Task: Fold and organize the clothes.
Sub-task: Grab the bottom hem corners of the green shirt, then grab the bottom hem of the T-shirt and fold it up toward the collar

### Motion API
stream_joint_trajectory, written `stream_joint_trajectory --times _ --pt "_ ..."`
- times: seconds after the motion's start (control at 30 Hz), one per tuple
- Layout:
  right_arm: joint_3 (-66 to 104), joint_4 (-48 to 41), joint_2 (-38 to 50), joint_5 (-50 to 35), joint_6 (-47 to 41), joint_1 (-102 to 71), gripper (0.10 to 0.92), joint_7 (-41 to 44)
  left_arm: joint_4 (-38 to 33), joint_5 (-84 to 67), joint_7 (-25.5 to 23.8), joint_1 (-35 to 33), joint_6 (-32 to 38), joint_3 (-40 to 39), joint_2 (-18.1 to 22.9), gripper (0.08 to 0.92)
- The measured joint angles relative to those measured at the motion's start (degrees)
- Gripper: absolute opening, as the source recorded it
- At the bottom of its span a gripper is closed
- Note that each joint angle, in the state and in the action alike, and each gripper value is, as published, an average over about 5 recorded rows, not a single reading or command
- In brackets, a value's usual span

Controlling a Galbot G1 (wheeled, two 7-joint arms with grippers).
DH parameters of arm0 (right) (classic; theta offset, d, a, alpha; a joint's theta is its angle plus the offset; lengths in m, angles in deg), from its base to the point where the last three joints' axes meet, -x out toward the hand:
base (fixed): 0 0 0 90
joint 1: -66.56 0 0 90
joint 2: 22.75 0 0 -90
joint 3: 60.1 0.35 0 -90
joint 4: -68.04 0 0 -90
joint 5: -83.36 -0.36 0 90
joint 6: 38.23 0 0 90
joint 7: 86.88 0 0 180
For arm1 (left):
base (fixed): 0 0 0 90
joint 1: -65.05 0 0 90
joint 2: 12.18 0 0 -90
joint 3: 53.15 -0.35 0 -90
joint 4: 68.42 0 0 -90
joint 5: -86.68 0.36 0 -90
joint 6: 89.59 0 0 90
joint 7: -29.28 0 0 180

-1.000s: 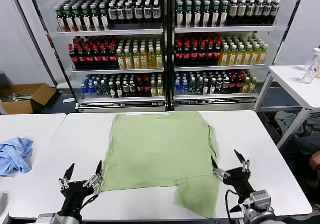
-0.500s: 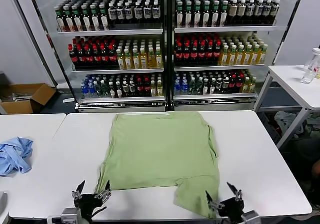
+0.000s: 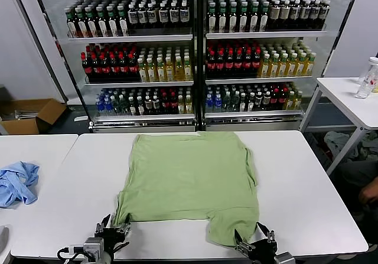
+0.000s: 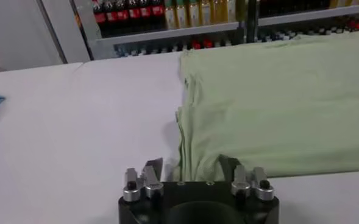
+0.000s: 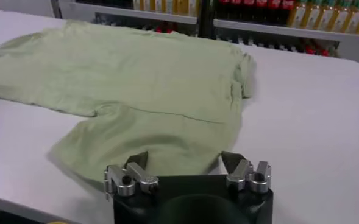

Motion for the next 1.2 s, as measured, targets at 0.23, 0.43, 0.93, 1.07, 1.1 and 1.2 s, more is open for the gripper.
stream_joint_trajectory --times 0.23,0.43,0.93,1.07,1.1,1.2 --pt "1.5 0.3 -0.1 -2.6 0.0 -0.8 0.348 0.5 0.5 -4.1 -0.7 -0.2 0.0 0.3 -1.2 0.334" --pt "3.9 1.8 0.4 -4.9 0.1 -1.1 0.174 1.1 -0.8 -10.8 -0.3 -1.2 1.4 1.3 -1.7 0.163" --pt "8.9 4.7 2.9 -7.6 4.6 6.7 0.105 1.3 -7.7 -24.7 -0.4 -1.5 8.3 3.0 -5.3 0.087" --pt "7.8 2.6 3.1 -7.5 5.5 11.3 0.105 1.4 -7.5 -27.2 -0.5 -0.1 9.2 2.9 -6.9 0.087" --pt "7.3 1.8 3.1 -7.4 5.7 12.6 0.105 1.4 -7.2 -27.7 -0.6 0.4 9.4 2.9 -7.4 0.087" --pt "5.3 -0.9 2.9 -6.6 6.2 16.6 0.105 1.7 -5.7 -28.9 -0.7 2.4 9.9 2.4 -8.9 0.087"
